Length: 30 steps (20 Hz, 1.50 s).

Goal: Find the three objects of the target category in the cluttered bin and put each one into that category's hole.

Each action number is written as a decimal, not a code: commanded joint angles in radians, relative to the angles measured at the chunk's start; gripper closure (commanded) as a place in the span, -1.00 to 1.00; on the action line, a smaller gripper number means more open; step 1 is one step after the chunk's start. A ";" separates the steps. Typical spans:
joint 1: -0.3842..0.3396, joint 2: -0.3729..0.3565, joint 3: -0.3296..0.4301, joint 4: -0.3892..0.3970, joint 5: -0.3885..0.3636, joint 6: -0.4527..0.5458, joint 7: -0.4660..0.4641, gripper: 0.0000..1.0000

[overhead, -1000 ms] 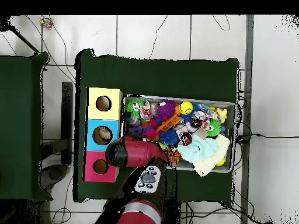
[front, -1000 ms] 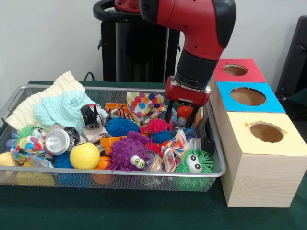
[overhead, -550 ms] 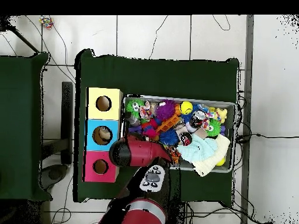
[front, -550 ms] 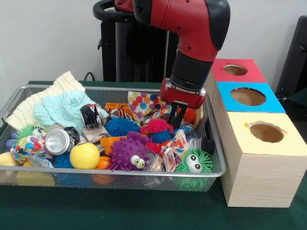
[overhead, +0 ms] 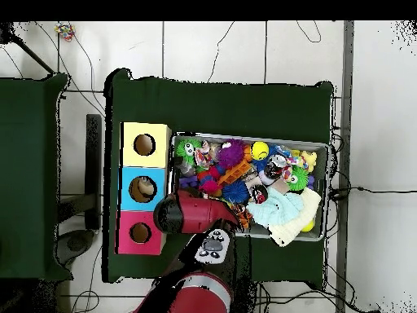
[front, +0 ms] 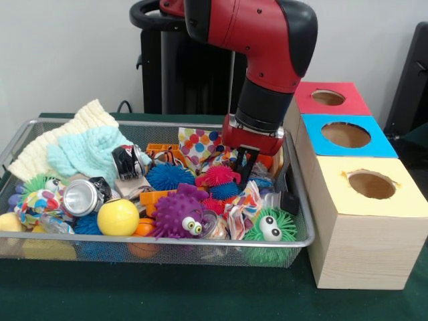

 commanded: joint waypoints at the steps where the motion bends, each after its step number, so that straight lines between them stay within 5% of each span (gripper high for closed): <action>1: -0.027 -0.085 0.110 0.065 -0.028 0.027 0.110 1.00; 5: -0.010 -0.136 0.091 0.081 -0.022 0.063 0.113 1.00; 21: -0.025 -0.090 0.121 0.069 -0.022 0.009 0.119 1.00; 28: -0.046 -0.166 0.146 0.126 -0.020 0.046 0.114 1.00; 29: -0.045 -0.166 0.148 0.129 -0.020 0.054 0.112 -1.00; 30: -0.046 -0.160 0.149 0.122 -0.019 0.045 0.114 -1.00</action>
